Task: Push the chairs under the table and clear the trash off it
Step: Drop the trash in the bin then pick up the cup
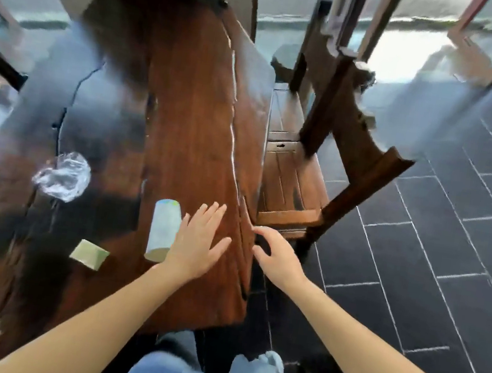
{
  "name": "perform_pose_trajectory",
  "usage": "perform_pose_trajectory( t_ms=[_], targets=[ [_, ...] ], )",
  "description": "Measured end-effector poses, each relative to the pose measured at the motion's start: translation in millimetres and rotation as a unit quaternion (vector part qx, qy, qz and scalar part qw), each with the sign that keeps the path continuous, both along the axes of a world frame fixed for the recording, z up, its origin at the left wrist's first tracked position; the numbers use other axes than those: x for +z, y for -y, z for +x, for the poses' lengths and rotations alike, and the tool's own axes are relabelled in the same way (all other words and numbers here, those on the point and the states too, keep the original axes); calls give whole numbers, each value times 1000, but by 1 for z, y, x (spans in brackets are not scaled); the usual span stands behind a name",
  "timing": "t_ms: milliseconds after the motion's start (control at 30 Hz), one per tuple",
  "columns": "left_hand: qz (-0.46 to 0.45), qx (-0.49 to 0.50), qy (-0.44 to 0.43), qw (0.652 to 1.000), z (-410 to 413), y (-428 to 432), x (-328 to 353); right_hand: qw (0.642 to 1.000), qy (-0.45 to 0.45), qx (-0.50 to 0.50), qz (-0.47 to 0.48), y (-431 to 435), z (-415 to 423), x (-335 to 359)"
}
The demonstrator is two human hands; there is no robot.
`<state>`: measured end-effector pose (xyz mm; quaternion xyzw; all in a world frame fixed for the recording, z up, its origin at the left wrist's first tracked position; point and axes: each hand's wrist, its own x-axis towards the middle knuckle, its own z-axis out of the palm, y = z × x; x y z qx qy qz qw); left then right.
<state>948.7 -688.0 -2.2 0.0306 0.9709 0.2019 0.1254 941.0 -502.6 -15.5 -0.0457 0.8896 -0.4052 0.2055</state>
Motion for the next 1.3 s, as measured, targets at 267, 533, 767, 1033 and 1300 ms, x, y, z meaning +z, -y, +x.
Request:
perform_pose_trajectory(
  t_ms=[267,533,767,1033,1300],
  targets=[
    [-16,183,44,982,35,174,-15,987,-32,154,28,189,-42,8],
    [-73,5,151,986,49,276,-56,959,-24,271,84,323,-69,-14],
    [-53,-8,170,984,71,307,-103,923,0,357,146,413,-94,-29],
    [21,141,77,987,88,329,-127,876,8,427,225,477,-127,-47],
    [217,424,78,876,79,380,-122,807,41,500,311,467,-101,-85]
  ],
)
